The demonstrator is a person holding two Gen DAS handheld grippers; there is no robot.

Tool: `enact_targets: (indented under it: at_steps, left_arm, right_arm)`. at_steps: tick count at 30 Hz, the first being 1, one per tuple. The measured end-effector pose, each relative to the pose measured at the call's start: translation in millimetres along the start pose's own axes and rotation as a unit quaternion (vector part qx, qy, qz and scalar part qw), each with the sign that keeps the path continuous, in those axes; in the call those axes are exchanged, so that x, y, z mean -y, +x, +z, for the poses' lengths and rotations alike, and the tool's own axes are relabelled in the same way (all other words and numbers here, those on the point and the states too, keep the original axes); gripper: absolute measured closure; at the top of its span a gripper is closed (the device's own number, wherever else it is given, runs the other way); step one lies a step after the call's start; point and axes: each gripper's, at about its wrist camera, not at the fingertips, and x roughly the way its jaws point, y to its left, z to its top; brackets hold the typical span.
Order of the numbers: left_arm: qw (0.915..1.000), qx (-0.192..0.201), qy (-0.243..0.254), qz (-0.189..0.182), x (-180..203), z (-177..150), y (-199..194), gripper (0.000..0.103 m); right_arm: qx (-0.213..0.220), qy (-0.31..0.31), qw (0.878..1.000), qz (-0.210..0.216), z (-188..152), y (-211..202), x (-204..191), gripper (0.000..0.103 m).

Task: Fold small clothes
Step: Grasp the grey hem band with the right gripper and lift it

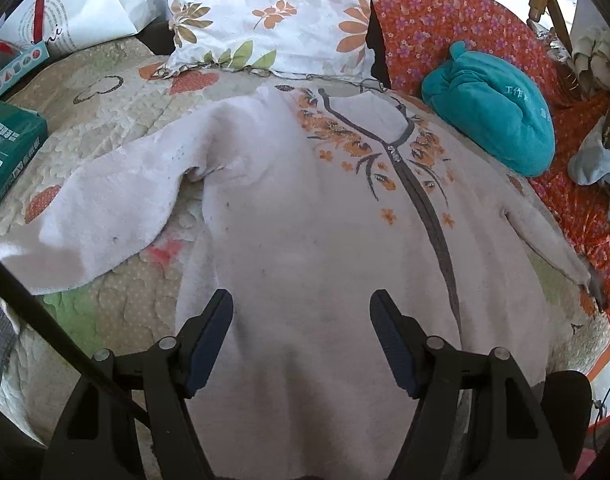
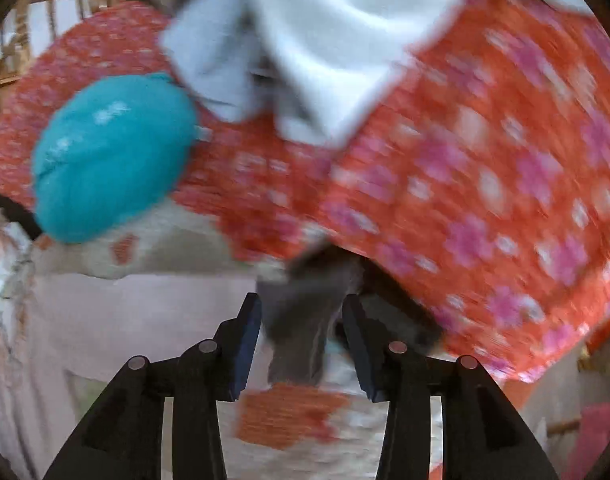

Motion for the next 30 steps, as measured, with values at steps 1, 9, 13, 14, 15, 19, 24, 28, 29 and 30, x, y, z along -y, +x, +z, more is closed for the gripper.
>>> enact_targets:
  at_steps: [1,9,13,14,15,19,24,28,29,30]
  left_arm:
    - [1.0,-0.002,-0.003,-0.001,-1,0,1,0.033]
    - [0.9997,-0.017,-0.006,-0.014,2,-2,6,0.033]
    - [0.9996,-0.016,-0.008,-0.023,-1,-1,-6,0.033]
    - [0.9996,-0.011,-0.01,-0.025,-3,1,-12,0.033]
    - [0.9996,-0.007,-0.012,-0.025,-5,2,-15,0.033]
    - [0.999,0.007,-0.035,-0.028,-19,12,-29,0.032]
    - [0.9976,0.029,-0.061,-0.011,-46,36,-37,0.032]
    - [0.9941,0.07,-0.08,0.019,-79,69,-44,0.032]
    - [0.9926,0.081,-0.087,0.027,-89,76,-45,0.032]
    - [0.9909,0.091,-0.093,0.034,-99,83,-45,0.032]
  right_arm:
    - [-0.005,0.009,1.0,0.004,-5,-2,8,0.057]
    - [-0.041,0.049,0.994,0.094,-52,9,36,0.057]
    - [-0.065,0.091,0.989,0.099,-59,42,37,0.057]
    - [-0.058,0.11,0.987,0.099,-56,48,38,0.056]
    - [-0.05,0.122,0.986,0.098,-53,52,39,0.054]
    - [-0.054,0.151,0.981,0.104,-35,76,25,0.051]
    - [-0.037,0.148,0.985,0.079,-19,67,16,0.098]
    - [0.013,0.138,0.989,0.047,14,28,17,0.098]
    - [0.02,0.132,0.99,0.044,22,20,12,0.098]
    - [0.027,0.12,0.992,0.043,30,11,3,0.098]
